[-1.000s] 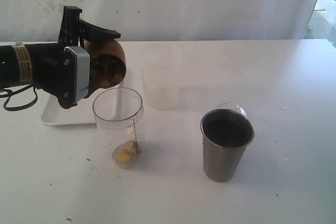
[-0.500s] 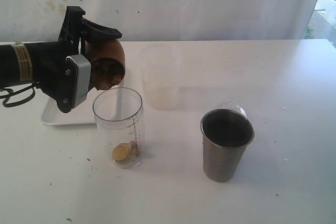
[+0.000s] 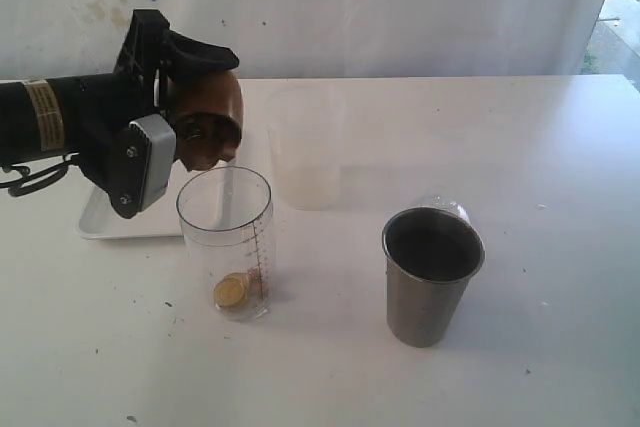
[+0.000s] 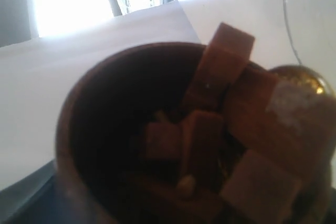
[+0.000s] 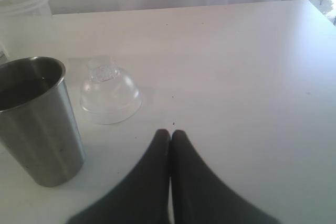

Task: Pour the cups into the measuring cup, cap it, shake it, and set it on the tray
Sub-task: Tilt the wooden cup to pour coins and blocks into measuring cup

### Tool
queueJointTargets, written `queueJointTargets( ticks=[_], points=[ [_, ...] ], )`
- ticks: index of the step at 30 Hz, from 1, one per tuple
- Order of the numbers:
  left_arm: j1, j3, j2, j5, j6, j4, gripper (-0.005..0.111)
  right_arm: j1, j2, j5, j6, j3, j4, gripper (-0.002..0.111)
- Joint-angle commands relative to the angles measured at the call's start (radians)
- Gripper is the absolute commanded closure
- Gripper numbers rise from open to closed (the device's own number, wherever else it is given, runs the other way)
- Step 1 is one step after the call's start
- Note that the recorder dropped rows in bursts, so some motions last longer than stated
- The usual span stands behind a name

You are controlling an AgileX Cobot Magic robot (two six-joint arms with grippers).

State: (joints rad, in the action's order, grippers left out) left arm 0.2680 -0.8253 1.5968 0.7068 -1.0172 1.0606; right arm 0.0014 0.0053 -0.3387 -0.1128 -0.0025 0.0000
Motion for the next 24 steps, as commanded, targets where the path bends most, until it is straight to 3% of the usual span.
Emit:
queueJointTargets(
  ticks=[1,24],
  points=[
    [0.003,-0.007,-0.012,0.004,-0.038,-0.028,0.107,-0.001,-0.005,0.002,0.003,0.002,0.0,0.108],
    [0.003,-0.007,-0.012,0.0,-0.111,-0.028,0.107,-0.001,-0.005,0.002,0.003,0.002,0.0,0.108]
  ],
)
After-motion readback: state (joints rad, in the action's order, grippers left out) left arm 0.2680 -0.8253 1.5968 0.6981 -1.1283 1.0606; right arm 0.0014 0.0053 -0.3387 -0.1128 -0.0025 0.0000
